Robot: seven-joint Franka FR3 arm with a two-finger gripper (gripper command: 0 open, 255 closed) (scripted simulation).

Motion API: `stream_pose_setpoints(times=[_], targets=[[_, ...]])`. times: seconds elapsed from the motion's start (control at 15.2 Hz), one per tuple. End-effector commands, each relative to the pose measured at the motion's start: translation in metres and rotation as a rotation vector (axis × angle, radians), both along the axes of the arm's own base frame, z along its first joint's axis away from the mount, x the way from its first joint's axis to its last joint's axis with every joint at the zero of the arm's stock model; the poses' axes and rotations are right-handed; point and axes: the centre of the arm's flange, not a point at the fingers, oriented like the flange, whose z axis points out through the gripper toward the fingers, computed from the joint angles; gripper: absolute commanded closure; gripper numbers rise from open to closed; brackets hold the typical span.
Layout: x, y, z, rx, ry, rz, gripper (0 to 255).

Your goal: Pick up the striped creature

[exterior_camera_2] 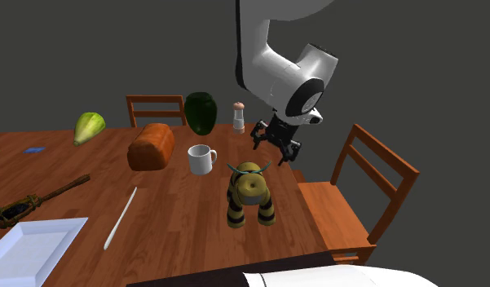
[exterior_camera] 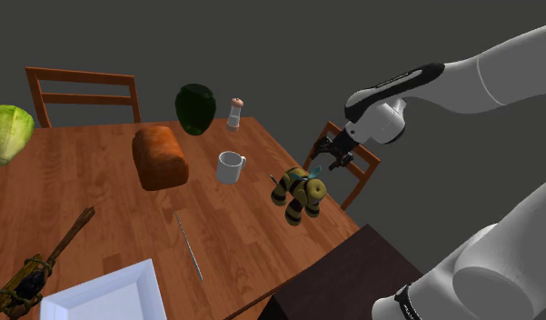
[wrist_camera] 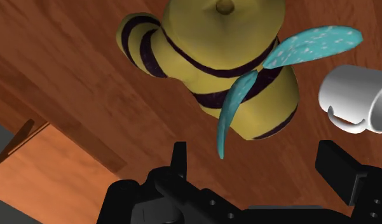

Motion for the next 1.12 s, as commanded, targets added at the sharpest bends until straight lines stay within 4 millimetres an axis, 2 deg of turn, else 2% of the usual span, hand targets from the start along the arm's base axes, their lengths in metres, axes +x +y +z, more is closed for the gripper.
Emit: stream_pose_setpoints(times=[0.0,0.4,0.53,0.59,1.06], targets=[[0.006,-0.006,-0.014,0.006,-0.007,-0.023,0],[0.006,-0.006,-0.046,0.006,-0.007,-0.023,0],[0.006,-0.006,-0.049,0.006,-0.007,-0.023,0],[0.006,-0.006,-0.05,0.006,-0.007,-0.024,255],[0.006,-0.006,-0.049,0.006,-0.007,-0.024,255]])
